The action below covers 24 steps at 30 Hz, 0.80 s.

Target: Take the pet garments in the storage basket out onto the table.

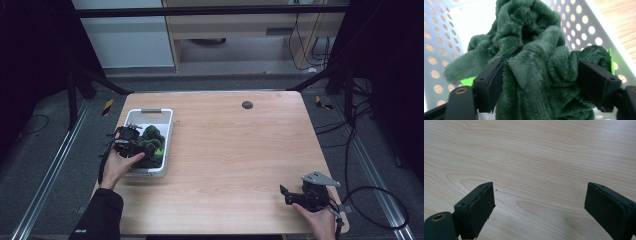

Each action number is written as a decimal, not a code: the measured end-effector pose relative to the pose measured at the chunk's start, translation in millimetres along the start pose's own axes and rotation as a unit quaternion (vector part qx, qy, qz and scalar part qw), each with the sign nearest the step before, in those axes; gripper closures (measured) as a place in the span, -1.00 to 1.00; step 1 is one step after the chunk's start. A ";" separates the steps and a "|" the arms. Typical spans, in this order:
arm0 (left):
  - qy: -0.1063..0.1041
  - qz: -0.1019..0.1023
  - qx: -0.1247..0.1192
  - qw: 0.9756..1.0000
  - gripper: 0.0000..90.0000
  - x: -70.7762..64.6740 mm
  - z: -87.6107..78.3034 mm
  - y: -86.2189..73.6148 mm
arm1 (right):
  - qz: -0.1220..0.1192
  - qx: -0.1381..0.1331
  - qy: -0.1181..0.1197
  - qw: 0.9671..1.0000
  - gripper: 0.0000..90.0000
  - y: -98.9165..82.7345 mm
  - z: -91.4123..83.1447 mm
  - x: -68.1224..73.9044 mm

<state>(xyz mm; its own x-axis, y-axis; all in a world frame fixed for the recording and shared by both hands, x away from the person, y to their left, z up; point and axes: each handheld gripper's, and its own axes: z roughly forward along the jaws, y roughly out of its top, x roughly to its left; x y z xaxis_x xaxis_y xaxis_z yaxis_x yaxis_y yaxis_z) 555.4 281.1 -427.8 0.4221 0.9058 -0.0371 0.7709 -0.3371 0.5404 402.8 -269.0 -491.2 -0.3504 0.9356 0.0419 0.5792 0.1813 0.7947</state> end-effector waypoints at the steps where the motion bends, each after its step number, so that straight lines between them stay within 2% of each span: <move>1: -0.002 0.000 0.002 1.000 -0.42 -0.3 0.5 -0.4 | 0.000 0.000 0.000 1.000 -0.79 0.0 0.0 -0.1; 4: 0.003 -0.002 0.011 1.000 -0.19 -1.9 3.1 -1.6 | -0.001 0.002 0.001 1.000 -0.80 0.0 0.2 0.4; 12: 0.005 -0.005 0.020 1.000 0.23 -0.8 4.2 -3.6 | -0.003 0.004 0.001 1.000 -0.80 -0.1 1.3 0.2; 13: 0.006 -0.005 0.021 1.000 0.37 -0.7 4.4 -3.9 | -0.003 0.005 0.001 1.000 -0.80 -0.2 1.3 0.2; 19: 0.006 -0.009 0.033 0.999 0.56 1.1 5.5 -6.3 | -0.007 0.006 0.001 1.000 -0.80 0.0 1.5 0.0; 24: 0.008 -0.008 0.019 1.000 0.65 1.1 0.9 -7.6 | -0.006 0.006 0.001 1.000 -0.80 0.0 1.3 0.3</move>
<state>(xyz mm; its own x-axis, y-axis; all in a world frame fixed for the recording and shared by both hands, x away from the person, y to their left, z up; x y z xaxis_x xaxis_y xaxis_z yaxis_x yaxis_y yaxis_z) 550.5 284.4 -432.7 0.4025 0.9149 -0.0310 0.7947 -0.3325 0.5078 403.7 -268.4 -491.9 -0.3581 0.9331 0.0334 0.5840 0.1960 0.7877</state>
